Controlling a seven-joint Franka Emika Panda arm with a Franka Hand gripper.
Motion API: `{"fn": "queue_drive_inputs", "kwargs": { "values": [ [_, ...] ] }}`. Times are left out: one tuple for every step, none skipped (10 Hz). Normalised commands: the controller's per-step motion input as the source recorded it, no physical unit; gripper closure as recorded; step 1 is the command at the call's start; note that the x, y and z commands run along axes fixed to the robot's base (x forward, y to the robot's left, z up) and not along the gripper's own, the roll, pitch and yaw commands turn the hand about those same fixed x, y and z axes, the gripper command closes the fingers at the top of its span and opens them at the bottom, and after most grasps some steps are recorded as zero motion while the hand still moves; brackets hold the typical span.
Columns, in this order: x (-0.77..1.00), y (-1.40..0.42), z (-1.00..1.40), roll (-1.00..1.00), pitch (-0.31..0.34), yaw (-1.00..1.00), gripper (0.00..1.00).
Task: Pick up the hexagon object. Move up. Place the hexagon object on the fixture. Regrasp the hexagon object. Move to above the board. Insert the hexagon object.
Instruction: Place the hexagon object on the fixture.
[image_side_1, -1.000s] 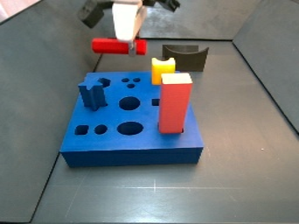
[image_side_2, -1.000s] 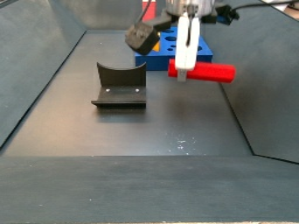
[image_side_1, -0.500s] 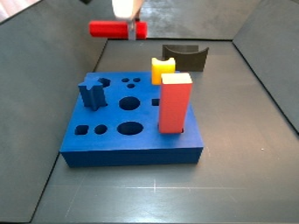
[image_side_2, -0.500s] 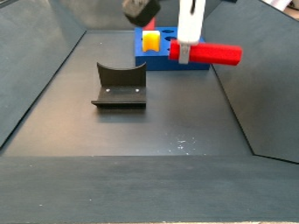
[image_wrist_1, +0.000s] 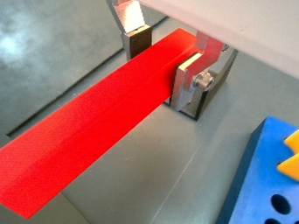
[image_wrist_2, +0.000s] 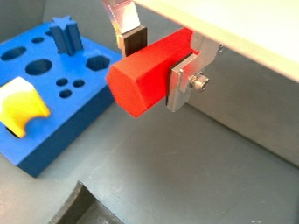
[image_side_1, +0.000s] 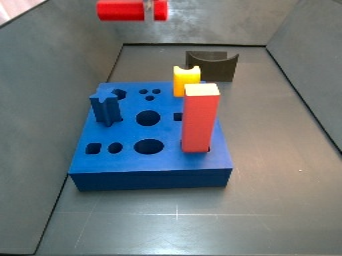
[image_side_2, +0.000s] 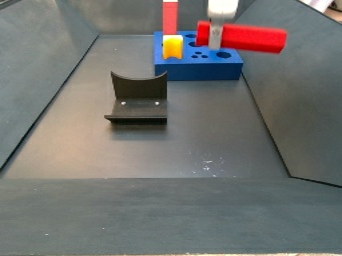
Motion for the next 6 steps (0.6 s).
{"fn": "queue_drive_inputs", "kwargs": {
  "values": [
    [0.00,-0.01,0.40,-0.06,0.068,0.01,1.00],
    [0.01,-0.01,0.22,-0.06,0.081,0.01,1.00],
    [1.00,0.07,0.28,-0.03,-0.047,1.00,1.00],
    [1.00,0.07,0.24,-0.03,-0.044,1.00,1.00],
    [1.00,0.07,0.23,-0.03,-0.041,1.00,1.00],
    [1.00,0.06,0.19,-0.03,-0.031,1.00,1.00]
  ]
}}
